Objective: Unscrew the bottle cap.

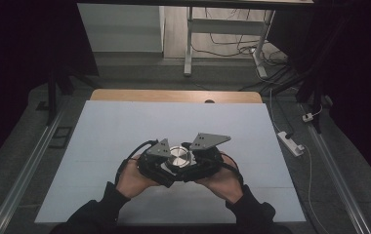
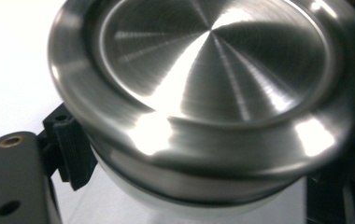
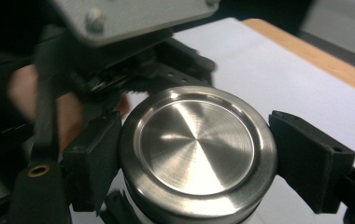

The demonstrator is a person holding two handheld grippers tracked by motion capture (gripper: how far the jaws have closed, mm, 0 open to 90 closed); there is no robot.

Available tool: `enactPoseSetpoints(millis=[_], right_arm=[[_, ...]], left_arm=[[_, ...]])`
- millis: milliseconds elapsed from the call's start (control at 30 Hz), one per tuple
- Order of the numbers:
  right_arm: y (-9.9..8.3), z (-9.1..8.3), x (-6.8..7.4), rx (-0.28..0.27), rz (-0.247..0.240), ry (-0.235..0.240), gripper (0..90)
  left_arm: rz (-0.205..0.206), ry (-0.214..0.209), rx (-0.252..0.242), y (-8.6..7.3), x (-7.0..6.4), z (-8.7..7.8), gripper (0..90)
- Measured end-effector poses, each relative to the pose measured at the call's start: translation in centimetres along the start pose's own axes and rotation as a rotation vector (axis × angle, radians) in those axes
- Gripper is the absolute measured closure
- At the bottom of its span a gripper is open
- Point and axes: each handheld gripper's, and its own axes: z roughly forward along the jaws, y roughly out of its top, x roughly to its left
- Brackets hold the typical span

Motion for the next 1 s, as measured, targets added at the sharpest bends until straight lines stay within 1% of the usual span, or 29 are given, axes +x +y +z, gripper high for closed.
enactPoseSetpoints(millis=[67, 100, 200, 233, 267, 300, 333, 400, 433, 467, 500, 533, 567, 600, 633, 667, 700, 733, 767, 800, 833, 867, 900, 967, 1000], right_arm=[[-0.1, -0.3, -0.6, -0.004, -0.001, 0.068, 19.6], [-0.2, -0.4, -0.9, -0.005, -0.002, 0.102, 19.6], [-0.4, -0.8, -1.5, -0.001, -0.037, 0.194, 19.6], [-0.4, -0.9, -1.6, 0.0, -0.056, 0.221, 19.6], [-0.5, -1.1, -1.8, -0.001, -0.079, 0.256, 19.6], [-0.6, -1.2, -1.9, 0.001, -0.092, 0.282, 19.6], [-0.7, -1.3, -2.0, 0.002, -0.1, 0.303, 19.5], [-0.8, -1.4, -2.1, 0.005, -0.105, 0.31, 19.2], [-0.8, -1.5, -2.1, 0.004, -0.099, 0.296, 18.4], [-0.6, -1.5, -2.0, -0.001, -0.082, 0.259, 15.5], [-0.5, -1.5, -1.9, -0.003, -0.065, 0.235, 13.2], [-0.2, -1.6, -1.7, -0.001, -0.037, 0.204, 11.6], [0.0, -1.7, -1.5, 0.003, -0.011, 0.169, 10.4], [0.3, -1.8, -1.2, 0.006, 0.001, 0.132, 9.2], [0.5, -1.8, -0.7, 0.009, 0.003, 0.093, 9.3], [0.6, -1.7, -0.3, 0.019, 0.006, 0.055, 9.3], [0.7, -1.6, 0.0, 0.026, 0.004, 0.027, 9.5], [0.7, -1.4, 0.4, 0.023, -0.004, -0.002, 10.9], [0.7, -1.2, 0.7, 0.023, -0.001, -0.031, 11.7], [0.6, -0.9, 0.9, 0.016, 0.001, -0.052, 12.3], [0.6, -0.8, 1.0, 0.014, 0.0, -0.062, 13.9], [0.5, -0.5, 1.2, 0.017, -0.002, -0.087, 14.9], [0.4, -0.3, 1.3, 0.018, -0.005, -0.098, 15.2], [0.3, -0.1, 1.4, 0.021, -0.005, -0.117, 18.6], [0.2, -0.1, 1.5, 0.018, -0.015, -0.127, 18.9]], left_arm=[[0.013, -0.043, -0.002, 0.0, 0.1, -0.1, 15.5], [0.027, -0.058, 0.0, 0.0, 0.1, 0.0, 15.5], [0.064, -0.103, 0.002, 0.1, -0.2, 0.1, 15.5], [0.078, -0.118, 0.001, 0.1, -0.4, 0.1, 15.5], [0.078, -0.118, 0.001, 0.1, -0.4, 0.1, 15.5], [0.102, -0.137, 0.009, 0.2, -0.7, 0.3, 15.5], [0.1, -0.136, 0.009, 0.2, -0.8, 0.3, 15.5], [0.089, -0.125, 0.01, 0.3, -0.8, 0.4, 15.5], [0.08, -0.108, 0.01, 0.3, -0.7, 0.4, 15.5], [0.067, -0.094, 0.01, 0.3, -0.7, 0.3, 15.5], [0.059, -0.067, 0.013, 0.3, -0.6, 0.3, 15.5], [0.054, -0.038, 0.019, 0.3, -0.6, 0.2, 15.5], [0.041, -0.017, 0.018, 0.2, -0.5, 0.1, 15.5], [0.024, 0.002, 0.013, 0.1, -0.3, 0.1, 15.5], [0.024, 0.002, 0.013, 0.1, -0.3, 0.1, 15.5], [0.002, 0.031, 0.01, 0.1, -0.2, 0.1, 15.5], [-0.009, 0.049, 0.008, 0.1, -0.3, 0.1, 15.5], [-0.014, 0.064, 0.011, 0.1, -0.3, 0.1, 15.5], [-0.019, 0.076, 0.014, 0.2, -0.4, 0.1, 15.5], [-0.019, 0.082, 0.015, 0.2, -0.4, 0.2, 15.5], [-0.022, 0.091, 0.015, 0.2, -0.6, 0.2, 15.5], [-0.019, 0.092, 0.016, 0.2, -0.6, 0.3, 15.5], [-0.019, 0.093, 0.016, 0.3, -0.6, 0.3, 15.5], [-0.015, 0.09, 0.017, 0.3, -0.7, 0.3, 15.5], [-0.013, 0.085, 0.017, 0.3, -0.7, 0.2, 15.5]])
